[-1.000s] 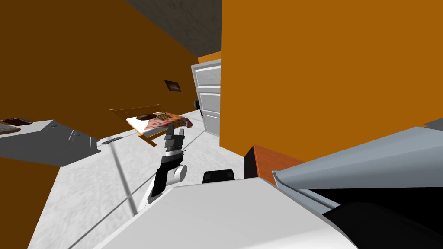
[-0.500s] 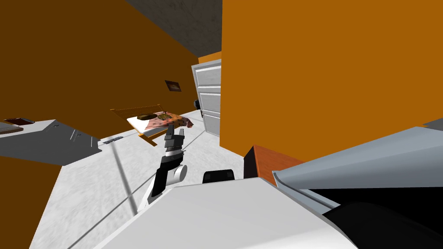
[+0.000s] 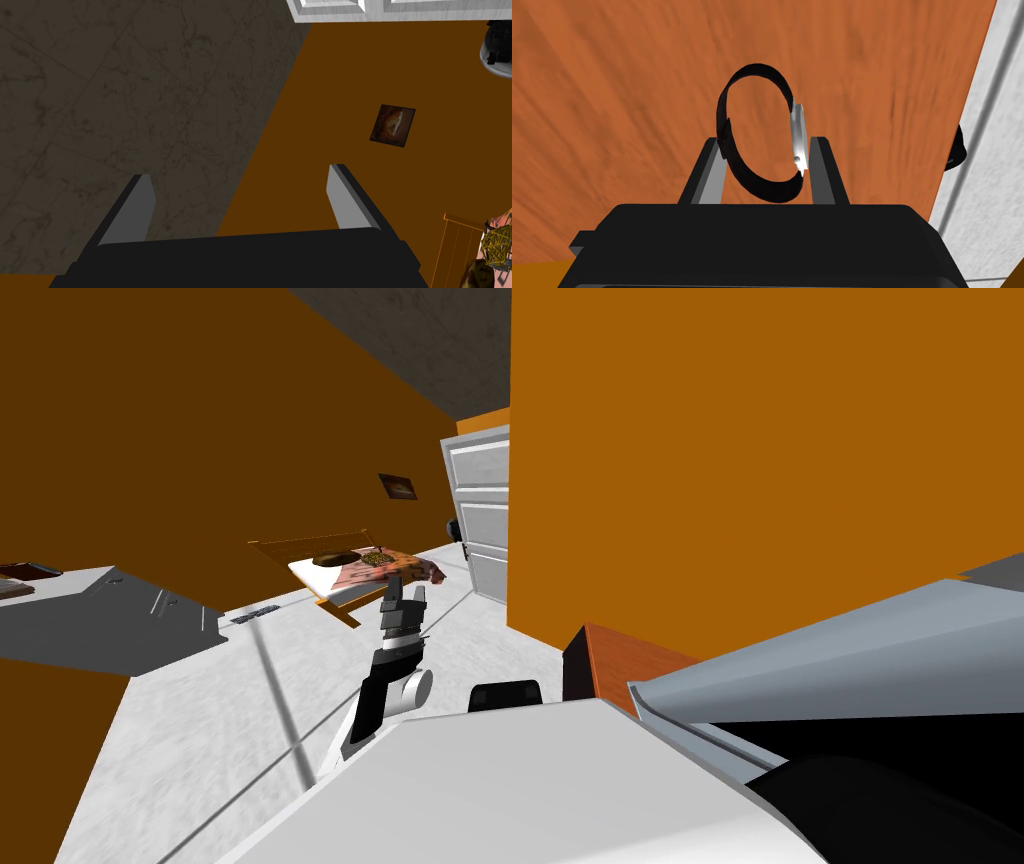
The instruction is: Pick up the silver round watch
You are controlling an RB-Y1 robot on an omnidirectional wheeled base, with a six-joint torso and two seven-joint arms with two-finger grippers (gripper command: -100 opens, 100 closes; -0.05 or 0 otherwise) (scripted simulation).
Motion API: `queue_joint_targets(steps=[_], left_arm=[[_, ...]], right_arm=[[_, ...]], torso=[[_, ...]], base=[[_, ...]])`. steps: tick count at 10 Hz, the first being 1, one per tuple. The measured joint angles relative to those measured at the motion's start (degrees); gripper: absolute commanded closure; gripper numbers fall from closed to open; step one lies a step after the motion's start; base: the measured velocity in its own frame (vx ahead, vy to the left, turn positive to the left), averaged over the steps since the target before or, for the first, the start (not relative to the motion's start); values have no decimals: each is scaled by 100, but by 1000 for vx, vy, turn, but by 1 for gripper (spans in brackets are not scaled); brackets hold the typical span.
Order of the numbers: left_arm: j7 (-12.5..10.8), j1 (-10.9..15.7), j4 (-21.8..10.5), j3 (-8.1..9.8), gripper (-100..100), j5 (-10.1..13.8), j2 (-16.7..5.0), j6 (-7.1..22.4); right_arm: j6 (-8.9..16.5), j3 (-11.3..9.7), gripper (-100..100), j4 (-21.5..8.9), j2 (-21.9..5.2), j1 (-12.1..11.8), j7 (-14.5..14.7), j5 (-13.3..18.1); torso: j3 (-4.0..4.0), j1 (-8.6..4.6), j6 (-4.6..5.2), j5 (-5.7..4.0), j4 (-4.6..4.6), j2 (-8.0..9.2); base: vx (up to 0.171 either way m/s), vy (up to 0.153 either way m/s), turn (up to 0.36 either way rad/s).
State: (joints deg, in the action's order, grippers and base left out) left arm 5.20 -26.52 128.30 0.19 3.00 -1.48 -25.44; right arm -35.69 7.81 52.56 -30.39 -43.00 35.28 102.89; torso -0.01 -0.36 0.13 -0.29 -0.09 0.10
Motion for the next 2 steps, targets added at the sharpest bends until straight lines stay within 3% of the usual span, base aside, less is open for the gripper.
queue_joint_targets(steps=[1, 2], left_arm=[[0, 0, 0, 0, 0, 0, 0, 0], [0, 0, 0, 0, 0, 0, 0, 0]], right_arm=[[-87, 64, 100, 35, -47, -46, 40, -39], [-107, 75, 0, 35, -54, -53, 54, -47]], torso=[[-1, 4, 1, 1, -1, -2], [0, 4, -1, -2, 0, -1]], base=[[6, 5, -9], [0, 0, 0]])
